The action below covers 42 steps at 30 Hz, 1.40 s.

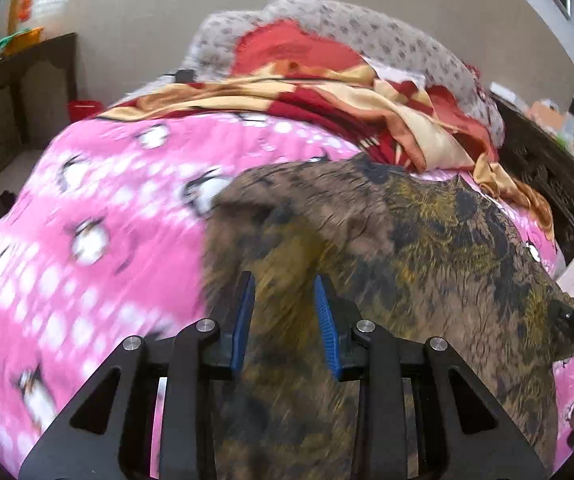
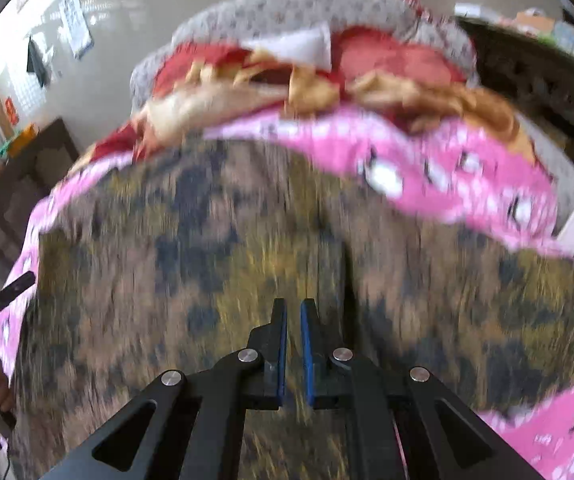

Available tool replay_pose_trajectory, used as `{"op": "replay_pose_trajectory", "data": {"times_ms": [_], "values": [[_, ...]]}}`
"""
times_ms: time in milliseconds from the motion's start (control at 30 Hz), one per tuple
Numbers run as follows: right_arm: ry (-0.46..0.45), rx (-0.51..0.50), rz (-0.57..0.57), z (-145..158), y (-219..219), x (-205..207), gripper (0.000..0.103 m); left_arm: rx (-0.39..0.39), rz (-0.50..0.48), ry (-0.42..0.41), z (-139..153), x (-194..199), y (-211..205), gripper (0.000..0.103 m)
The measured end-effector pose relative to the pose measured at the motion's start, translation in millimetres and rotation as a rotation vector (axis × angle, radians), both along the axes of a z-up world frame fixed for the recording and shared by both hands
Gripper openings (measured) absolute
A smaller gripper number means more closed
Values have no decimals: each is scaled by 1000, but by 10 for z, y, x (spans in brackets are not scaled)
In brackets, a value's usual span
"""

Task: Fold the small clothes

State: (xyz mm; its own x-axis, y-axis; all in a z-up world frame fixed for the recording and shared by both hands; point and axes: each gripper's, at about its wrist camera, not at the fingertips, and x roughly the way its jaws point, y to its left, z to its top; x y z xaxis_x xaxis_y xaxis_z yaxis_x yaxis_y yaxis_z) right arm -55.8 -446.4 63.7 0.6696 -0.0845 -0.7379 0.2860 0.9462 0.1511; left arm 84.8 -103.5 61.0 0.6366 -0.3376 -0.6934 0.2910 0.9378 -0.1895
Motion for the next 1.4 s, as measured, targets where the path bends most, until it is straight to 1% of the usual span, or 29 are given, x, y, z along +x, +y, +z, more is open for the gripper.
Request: {"op": "replay_pose_trajectory", "data": {"times_ms": [67, 133, 167, 200, 267, 300, 367, 433, 533, 567, 667, 700, 733, 767, 800, 833, 867, 900, 933, 967, 1000, 1033, 1067, 1100, 1133, 1200, 1267, 1333, 1400], "values": [[13, 5, -26, -73, -2, 173, 6, 25, 16, 32, -74, 196, -81, 30], [51, -21, -50, -246, 21, 310, 6, 76, 38, 115, -311, 400, -105, 32], [31, -32, -65, -293, 35, 306, 7, 81, 41, 123, -435, 442, -99, 34], [0, -47, -77, -321, 60, 280, 8, 74, 40, 77, -445, 413, -83, 36], [-40, -84, -74, -362, 112, 215, 8, 80, 46, 56, -470, 373, -80, 37], [-48, -76, -70, -365, 98, 214, 8, 76, 45, 57, -472, 370, -69, 37], [-66, -18, -65, -386, 1, 207, 8, 62, 43, 61, -482, 386, -46, 39], [-82, -10, -56, -393, -31, 198, 8, 59, 38, 65, -496, 405, -38, 41], [-75, -30, -54, -325, 3, 168, 10, 80, 19, 101, -410, 434, -57, 42], [-61, -41, -65, -242, 40, 144, 10, 76, 17, 97, -311, 366, -30, 42], [-87, -13, -38, -43, 255, -25, 10, 14, -14, 7, -53, -32, 78, 43], [-75, -26, -15, -41, 357, -69, 10, 7, -17, 4, -46, -164, 99, 54], [-43, -19, 19, -105, 433, -84, 12, 0, -27, 32, -105, -248, 96, 68], [30, 17, 55, -246, 469, -47, 18, -2, -44, 66, -189, -280, 74, 69], [99, 46, 73, -386, 471, -22, 19, 24, -59, 120, -327, -298, 37, 69], [66, 49, 82, -366, 452, -78, 19, 77, -53, 141, -424, -326, 8, 69], [40, 45, 70, -269, 407, -150, 18, 106, -48, 115, -416, -375, -5, 69], [19, 43, 42, -154, 325, -250, 19, 115, -47, 84, -385, -442, 3, 69], [-31, 49, 15, -17, 196, -409, 21, 100, -54, 70, -341, -532, 22, 69], [-77, 44, -13, 90, 53, -570, 33, 85, -65, 67, -318, -583, 37, 69], [-123, 13, -70, 204, -186, -805, 55, 68, -83, 53, -299, -661, 53, 69], [-151, -13, -135, 263, -414, -1014, 64, 60, -92, 40, -307, -702, 60, 69], [-172, -18, -197, 285, -657, -1216, 68, 52, -103, 25, -351, -756, 70, 71], [-178, 5, -278, 253, -965, -1447, 68, 51, -109, 30, -412, -777, 57, 71], [-177, 48, -342, 198, -1221, -1630, 68, 55, -111, 61, -469, -737, 31, 71], [-194, 176, -467, 14, -1730, -2017, 63, 10, -108, 60, -448, -703, 61, 75], [-219, 304, -580, -190, -2139, -2330, 58, -7, -111, 68, -459, -682, 86, 76], [-244, 407, -597, -384, -2378, -2449, 57, -4, -111, 67, -464, -683, 80, 76], [-257, 477, -599, -538, -2511, -2439, 55, 1, -110, 66, -468, -688, 70, 76]]}}
